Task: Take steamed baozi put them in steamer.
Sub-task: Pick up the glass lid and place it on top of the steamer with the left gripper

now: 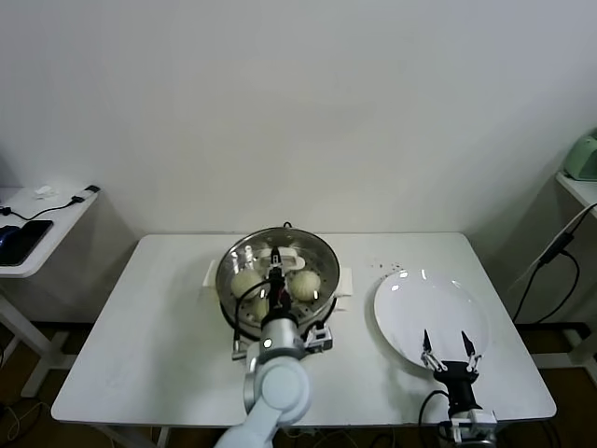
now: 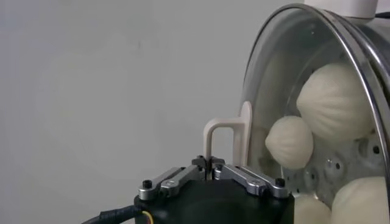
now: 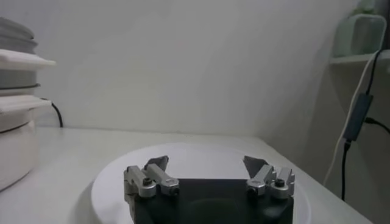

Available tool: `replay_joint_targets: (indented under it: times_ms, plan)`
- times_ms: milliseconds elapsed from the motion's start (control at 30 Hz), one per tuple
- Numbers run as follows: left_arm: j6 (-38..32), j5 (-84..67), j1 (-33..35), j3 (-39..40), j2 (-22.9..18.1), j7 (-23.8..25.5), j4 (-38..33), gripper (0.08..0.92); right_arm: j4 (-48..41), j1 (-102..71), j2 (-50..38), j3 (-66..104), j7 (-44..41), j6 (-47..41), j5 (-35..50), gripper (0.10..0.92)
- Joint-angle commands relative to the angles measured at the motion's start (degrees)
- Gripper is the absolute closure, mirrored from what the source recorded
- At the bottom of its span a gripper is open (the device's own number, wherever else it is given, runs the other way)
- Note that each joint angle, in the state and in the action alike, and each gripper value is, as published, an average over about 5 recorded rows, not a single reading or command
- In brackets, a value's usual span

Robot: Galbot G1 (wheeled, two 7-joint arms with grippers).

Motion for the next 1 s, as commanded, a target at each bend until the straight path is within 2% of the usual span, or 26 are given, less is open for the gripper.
replay_joint_targets:
  times_ms: [33, 467, 667, 767, 1000]
  plan:
    - [0.16, 0.53, -0.53, -0.11, -0.21, -0.34, 1.93, 0.87, -0.15, 0.07, 0.04, 0.03, 0.04, 0.33, -0.06, 0.202]
    - [-0.14, -0.07, 0.02, -0.75, -0.35, -2.1, 2.93, 0.87, -0.98, 0.13, 0.39, -0.21, -0.12, 2.23, -1.35, 0.203]
    - [-0.15, -2.1, 0.5, -0.15, 0.43, -2.29, 0.81, 0.861, -0.92, 0.17, 0.48, -0.38, -0.38, 2.31, -1.43, 0.202]
    - [0.04, -4.19, 0.8, 0.43, 1.37, -2.1, -1.81, 0.803, -0.44, 0.13, 0.48, -0.41, -0.61, 2.02, -1.36, 0.203]
    - [-0.11, -8.77, 3.71, 0.91, 4.73, -1.98, -9.59, 0.596, 0.83, 0.09, 0.55, -1.16, -1.26, 0.94, -1.39, 0.202]
